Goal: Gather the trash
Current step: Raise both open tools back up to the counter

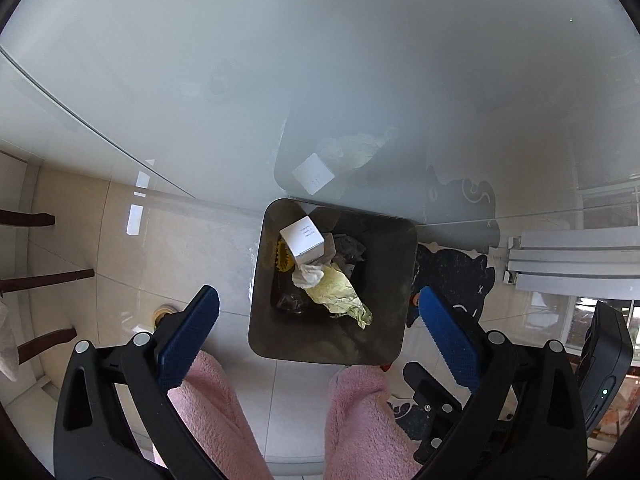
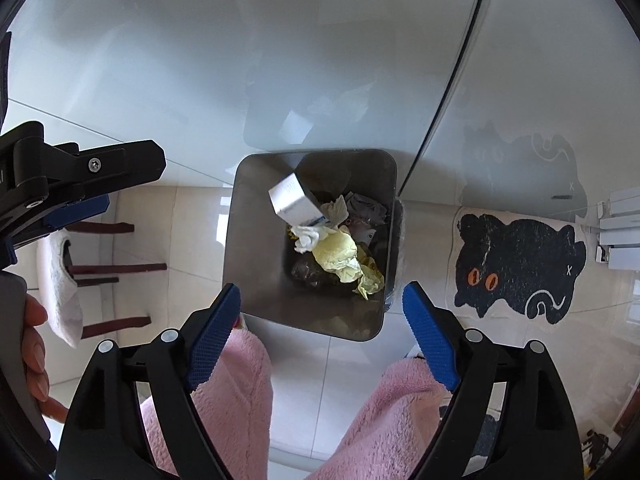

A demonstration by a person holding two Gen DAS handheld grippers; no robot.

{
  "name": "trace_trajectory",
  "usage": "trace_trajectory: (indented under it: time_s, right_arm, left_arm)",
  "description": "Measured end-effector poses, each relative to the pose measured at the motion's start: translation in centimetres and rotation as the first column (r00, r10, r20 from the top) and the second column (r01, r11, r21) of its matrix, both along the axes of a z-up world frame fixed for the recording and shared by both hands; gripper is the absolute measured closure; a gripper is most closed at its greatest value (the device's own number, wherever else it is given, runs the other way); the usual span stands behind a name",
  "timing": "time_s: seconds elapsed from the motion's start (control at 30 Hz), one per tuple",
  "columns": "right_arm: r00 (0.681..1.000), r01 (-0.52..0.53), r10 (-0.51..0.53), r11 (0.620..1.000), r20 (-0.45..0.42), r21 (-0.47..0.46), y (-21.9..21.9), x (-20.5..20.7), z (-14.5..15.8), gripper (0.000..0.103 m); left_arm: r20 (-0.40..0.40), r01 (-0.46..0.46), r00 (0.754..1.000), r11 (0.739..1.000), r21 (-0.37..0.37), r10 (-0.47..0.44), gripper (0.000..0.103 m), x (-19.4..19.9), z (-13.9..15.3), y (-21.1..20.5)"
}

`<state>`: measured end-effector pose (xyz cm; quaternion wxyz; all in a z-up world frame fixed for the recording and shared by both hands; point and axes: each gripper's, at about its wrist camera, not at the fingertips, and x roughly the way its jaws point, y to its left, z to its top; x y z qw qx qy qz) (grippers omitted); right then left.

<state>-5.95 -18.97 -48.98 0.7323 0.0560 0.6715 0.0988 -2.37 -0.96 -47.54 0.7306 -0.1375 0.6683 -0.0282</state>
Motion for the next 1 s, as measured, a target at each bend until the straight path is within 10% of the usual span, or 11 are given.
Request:
trace_trajectory:
  time_s: [0.57, 1.0]
  right_arm:
    - [0.977, -0.130, 0.121, 0.991, 0.175, 0.042, -2.2, -1.5, 14.0, 0.019]
    - [0.842, -0.171, 0.072, 0.976, 0.534, 0.138, -4.0, -0.9, 32.2, 0.018]
  left_arm:
    - [0.169, 0.047, 0.984, 0.998, 0.052, -0.056, 0.008, -2.9, 13.2, 1.1]
    - [0.482, 0.118, 0.868, 0.992, 0.035, -0.120, 0.008, -2.0, 30.4, 1.5]
